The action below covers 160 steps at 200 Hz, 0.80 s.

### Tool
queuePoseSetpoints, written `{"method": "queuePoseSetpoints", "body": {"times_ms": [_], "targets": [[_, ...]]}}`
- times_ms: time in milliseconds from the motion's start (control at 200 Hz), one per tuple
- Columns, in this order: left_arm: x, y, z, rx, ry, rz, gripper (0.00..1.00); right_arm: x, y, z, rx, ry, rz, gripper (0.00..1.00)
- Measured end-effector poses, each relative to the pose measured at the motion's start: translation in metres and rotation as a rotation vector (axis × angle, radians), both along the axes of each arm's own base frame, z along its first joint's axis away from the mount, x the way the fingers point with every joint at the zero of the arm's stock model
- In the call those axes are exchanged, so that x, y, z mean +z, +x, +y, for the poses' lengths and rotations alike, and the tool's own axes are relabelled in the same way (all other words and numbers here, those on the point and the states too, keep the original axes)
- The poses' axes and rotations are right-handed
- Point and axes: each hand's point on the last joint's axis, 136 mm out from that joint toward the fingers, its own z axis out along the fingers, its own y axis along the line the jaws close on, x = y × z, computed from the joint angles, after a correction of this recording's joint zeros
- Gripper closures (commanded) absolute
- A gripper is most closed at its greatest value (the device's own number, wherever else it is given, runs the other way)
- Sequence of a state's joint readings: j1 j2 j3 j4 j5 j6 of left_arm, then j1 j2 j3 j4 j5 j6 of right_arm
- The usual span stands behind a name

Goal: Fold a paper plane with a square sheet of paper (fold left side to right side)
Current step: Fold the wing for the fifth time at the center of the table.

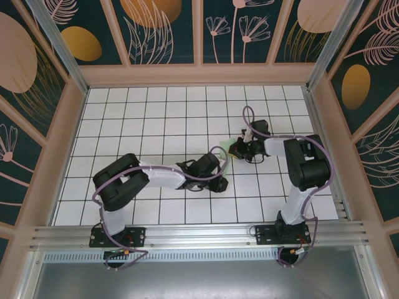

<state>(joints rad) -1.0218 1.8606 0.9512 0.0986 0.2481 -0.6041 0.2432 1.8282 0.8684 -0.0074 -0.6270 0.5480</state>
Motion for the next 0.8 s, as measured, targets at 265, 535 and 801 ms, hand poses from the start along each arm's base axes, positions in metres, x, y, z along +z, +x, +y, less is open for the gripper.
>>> {"method": "queuePoseSetpoints", "body": {"times_ms": [265, 535, 801], "targets": [[0.036, 0.007, 0.012, 0.022, -0.040, 0.005, 0.60, 0.002, 0.003, 0.001, 0.004, -0.011, -0.014, 0.97], [0.076, 0.048, -0.005, 0.061, -0.155, -0.041, 0.62, 0.010, 0.012, 0.001, 0.002, -0.029, -0.046, 0.97], [0.044, 0.056, -0.029, 0.033, -0.151, 0.016, 0.63, 0.009, 0.011, 0.000, 0.002, -0.029, -0.043, 0.97]]}}
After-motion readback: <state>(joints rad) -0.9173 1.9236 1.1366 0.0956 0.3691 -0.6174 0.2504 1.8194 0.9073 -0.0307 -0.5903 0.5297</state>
